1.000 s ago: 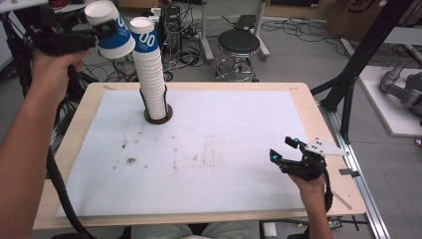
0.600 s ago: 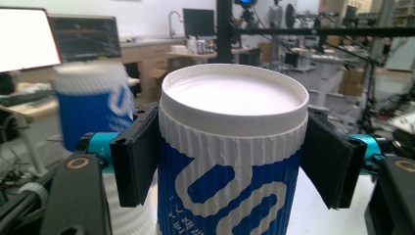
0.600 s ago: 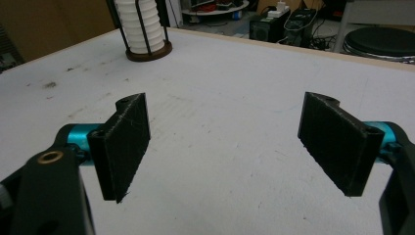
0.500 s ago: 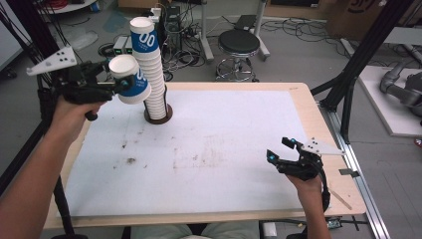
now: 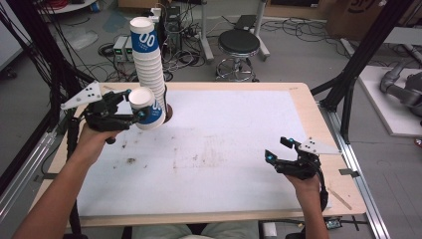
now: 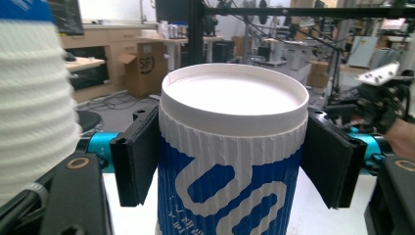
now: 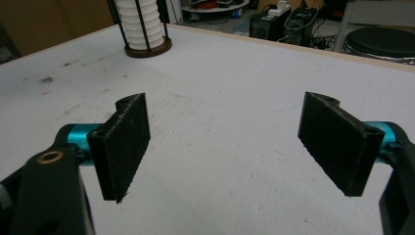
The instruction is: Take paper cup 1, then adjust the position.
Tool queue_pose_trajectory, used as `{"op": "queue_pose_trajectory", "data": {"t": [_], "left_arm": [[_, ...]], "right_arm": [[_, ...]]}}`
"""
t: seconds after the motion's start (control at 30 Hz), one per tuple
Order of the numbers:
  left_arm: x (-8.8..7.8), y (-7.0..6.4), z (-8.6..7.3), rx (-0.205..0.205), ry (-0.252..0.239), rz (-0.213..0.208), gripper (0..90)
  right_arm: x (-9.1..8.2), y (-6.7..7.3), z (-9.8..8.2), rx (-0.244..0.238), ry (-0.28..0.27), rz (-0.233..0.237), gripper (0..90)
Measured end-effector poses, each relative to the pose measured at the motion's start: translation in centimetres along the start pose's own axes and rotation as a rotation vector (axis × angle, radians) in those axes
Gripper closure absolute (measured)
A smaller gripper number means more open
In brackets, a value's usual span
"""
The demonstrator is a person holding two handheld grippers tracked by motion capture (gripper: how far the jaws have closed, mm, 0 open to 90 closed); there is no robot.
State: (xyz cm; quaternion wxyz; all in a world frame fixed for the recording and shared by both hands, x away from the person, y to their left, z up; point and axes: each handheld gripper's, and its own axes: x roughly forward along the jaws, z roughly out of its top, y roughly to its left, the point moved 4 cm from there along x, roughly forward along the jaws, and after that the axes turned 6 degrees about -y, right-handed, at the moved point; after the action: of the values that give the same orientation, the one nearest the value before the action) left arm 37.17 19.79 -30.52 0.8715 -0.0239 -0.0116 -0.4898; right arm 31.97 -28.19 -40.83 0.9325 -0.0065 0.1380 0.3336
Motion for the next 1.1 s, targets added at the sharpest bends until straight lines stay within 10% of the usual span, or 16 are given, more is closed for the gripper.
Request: {"op": "queue_pose_trajectory", "data": {"t": [0.33,1.1], "left_arm": [[1.5,-2.3,-4.4,-0.016,0.048,-0.049,28.6],[3.8,-5.0,-7.5,-0.059,0.053,-0.138,28.6]], "right_arm": [[0.8,0.4,-0.1,-0.013,0.006,0.004,20.1],[1.7,2.1,-0.3,0.008,-0.006,0.112,20.1]]}}
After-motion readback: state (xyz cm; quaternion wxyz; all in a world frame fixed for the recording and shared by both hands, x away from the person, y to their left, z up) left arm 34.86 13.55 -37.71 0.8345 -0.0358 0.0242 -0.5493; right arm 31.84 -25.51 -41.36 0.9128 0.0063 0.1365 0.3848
